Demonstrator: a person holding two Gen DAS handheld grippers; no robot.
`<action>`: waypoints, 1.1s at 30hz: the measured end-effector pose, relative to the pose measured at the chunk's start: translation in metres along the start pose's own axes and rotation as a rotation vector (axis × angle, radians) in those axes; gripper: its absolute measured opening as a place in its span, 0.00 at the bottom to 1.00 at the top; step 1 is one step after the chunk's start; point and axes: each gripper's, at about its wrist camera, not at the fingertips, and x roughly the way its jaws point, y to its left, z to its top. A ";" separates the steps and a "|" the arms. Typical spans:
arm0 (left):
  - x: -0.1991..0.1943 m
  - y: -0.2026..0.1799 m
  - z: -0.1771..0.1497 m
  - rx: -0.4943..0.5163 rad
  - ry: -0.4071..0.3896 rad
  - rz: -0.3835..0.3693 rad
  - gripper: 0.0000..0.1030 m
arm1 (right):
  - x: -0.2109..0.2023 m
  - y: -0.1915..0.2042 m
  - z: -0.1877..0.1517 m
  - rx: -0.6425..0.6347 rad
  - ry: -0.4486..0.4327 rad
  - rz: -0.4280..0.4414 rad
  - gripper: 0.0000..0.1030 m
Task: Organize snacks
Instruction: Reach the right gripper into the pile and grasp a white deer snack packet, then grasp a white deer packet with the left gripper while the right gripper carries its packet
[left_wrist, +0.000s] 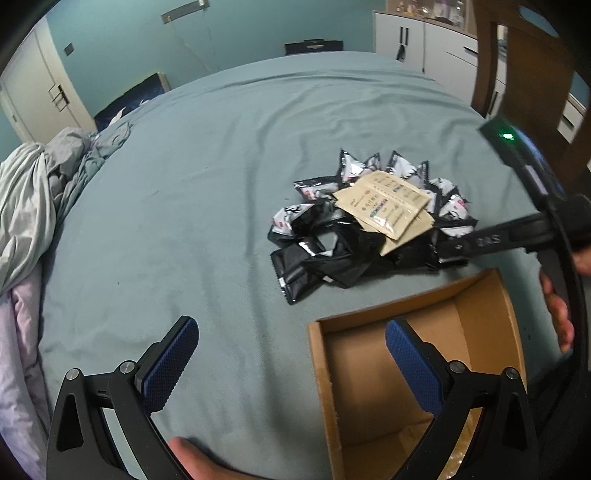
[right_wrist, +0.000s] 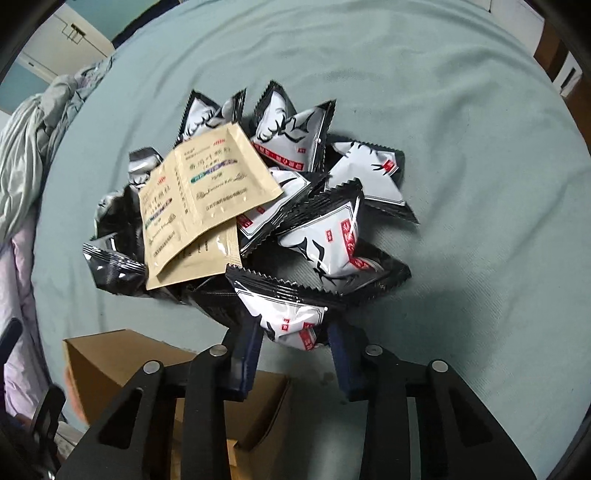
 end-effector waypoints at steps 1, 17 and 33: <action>0.001 0.001 0.000 -0.008 0.002 -0.004 1.00 | -0.006 -0.001 -0.001 0.002 -0.020 0.014 0.31; 0.039 0.039 0.024 -0.118 0.054 -0.016 1.00 | -0.110 -0.019 -0.087 0.044 -0.309 0.171 0.28; 0.122 0.053 0.077 -0.208 0.109 -0.177 1.00 | -0.095 -0.011 -0.097 0.075 -0.273 0.185 0.28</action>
